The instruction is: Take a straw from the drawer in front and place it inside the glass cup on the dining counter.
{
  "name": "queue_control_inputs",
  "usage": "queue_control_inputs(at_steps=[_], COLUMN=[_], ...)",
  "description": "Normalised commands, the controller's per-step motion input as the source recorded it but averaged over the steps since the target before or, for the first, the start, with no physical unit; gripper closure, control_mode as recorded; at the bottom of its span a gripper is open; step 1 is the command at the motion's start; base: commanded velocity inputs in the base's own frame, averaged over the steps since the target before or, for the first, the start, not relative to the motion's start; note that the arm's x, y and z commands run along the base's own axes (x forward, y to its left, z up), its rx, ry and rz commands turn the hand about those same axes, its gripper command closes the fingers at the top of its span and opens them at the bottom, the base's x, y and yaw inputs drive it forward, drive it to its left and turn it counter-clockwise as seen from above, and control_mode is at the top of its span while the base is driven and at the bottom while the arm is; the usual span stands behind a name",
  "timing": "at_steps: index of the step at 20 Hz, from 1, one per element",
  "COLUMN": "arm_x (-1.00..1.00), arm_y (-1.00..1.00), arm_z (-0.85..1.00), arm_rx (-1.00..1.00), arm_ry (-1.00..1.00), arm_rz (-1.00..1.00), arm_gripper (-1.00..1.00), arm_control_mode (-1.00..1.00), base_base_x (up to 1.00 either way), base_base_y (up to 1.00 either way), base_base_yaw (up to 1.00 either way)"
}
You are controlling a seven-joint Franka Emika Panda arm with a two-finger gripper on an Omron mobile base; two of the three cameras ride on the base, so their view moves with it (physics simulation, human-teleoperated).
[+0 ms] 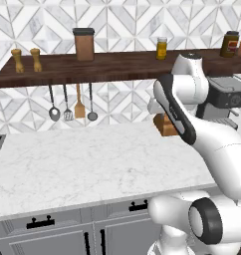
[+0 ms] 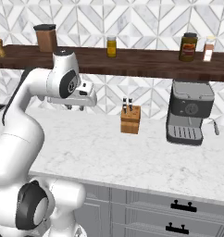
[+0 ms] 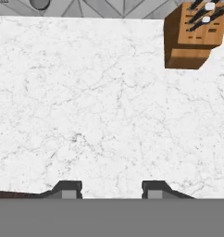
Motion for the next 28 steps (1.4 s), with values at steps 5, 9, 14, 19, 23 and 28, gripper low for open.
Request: queue_control_inputs(at_steps=[5,9,14,19,23,28], arm_x=[-0.55,-0.96,-0.65,-0.24,-0.25,-0.16], arm_y=[0.0,0.0,0.11,0.21,0.02,0.0], arm_z=[-0.03,-0.25,-0.53,-0.46,-0.24,-0.08], arm_rx=[0.0,0.0,-0.01,0.0,0.0,0.0], arm_ry=[-0.02,-0.03,-0.11,0.0,0.0,0.0], arm_rz=[0.0,0.0,-0.02,-0.05,-0.06,-0.03], arm_gripper=[-1.0,-1.0,-1.0,-1.0,-1.0,-1.0], arm_control_mode=[-1.0,-1.0,-1.0,-1.0,-1.0,1.0], base_base_x=[0.0,0.0,0.0,0.0,0.0,-0.1], base_base_y=[0.0,0.0,0.0,0.0,0.0,0.0], base_base_yaw=[0.0,0.0,0.0,0.0,0.0,-0.01])
